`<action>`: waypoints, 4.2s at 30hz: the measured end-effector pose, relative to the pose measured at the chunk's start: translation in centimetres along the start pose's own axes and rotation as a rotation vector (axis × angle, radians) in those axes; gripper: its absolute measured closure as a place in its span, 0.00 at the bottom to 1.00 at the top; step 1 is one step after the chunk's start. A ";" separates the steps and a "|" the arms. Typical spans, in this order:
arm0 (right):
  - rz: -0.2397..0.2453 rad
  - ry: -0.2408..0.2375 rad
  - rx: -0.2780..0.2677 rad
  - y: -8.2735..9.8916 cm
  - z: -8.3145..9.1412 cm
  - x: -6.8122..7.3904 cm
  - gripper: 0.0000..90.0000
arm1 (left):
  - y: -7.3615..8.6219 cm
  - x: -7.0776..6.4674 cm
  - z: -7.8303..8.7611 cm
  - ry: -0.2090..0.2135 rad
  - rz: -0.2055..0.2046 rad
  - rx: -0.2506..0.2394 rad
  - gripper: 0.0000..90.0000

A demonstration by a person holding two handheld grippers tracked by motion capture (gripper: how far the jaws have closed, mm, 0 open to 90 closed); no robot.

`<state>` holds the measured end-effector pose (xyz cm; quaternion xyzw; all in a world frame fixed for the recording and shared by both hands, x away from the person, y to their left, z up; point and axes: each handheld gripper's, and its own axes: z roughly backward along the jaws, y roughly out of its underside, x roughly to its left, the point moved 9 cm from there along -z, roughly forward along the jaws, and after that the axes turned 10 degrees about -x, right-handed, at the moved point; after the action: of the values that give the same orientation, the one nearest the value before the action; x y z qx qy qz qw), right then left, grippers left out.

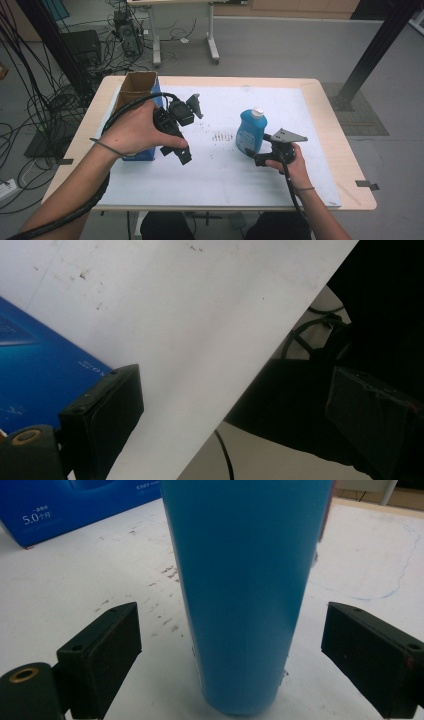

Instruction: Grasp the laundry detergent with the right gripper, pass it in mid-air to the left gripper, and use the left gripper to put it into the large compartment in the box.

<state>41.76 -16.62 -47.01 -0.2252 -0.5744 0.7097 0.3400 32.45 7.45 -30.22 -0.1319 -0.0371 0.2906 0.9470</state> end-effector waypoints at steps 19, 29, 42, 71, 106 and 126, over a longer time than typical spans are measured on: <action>-0.020 0.009 -0.048 -1.0 -1.9 -0.4 0.10 | 0.4 0.3 0.2 -0.008 0.011 -0.001 0.09; -0.021 0.008 -0.057 -1.2 -2.4 -0.4 0.10 | 0.4 0.5 0.1 -0.009 0.012 0.000 0.09; -0.030 0.007 -0.061 -1.3 -2.2 -0.4 0.10 | 0.3 0.5 0.1 -0.018 0.015 0.001 0.07; -0.031 0.005 -0.058 -1.2 -2.1 -0.3 0.10 | 0.2 0.4 0.0 -0.018 0.019 -0.001 0.07; -0.030 0.007 -0.058 -1.0 -2.2 -0.2 0.10 | 0.2 0.3 0.0 -0.022 0.019 0.005 0.07; -0.018 -0.015 -0.077 -1.2 -2.6 0.3 0.14 | 0.3 0.3 -0.1 -0.021 0.021 0.006 0.07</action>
<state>43.67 -14.60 -46.47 -0.2274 -0.6060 0.6856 0.3332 32.51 7.84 -30.38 -0.1266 -0.0449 0.3019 0.9438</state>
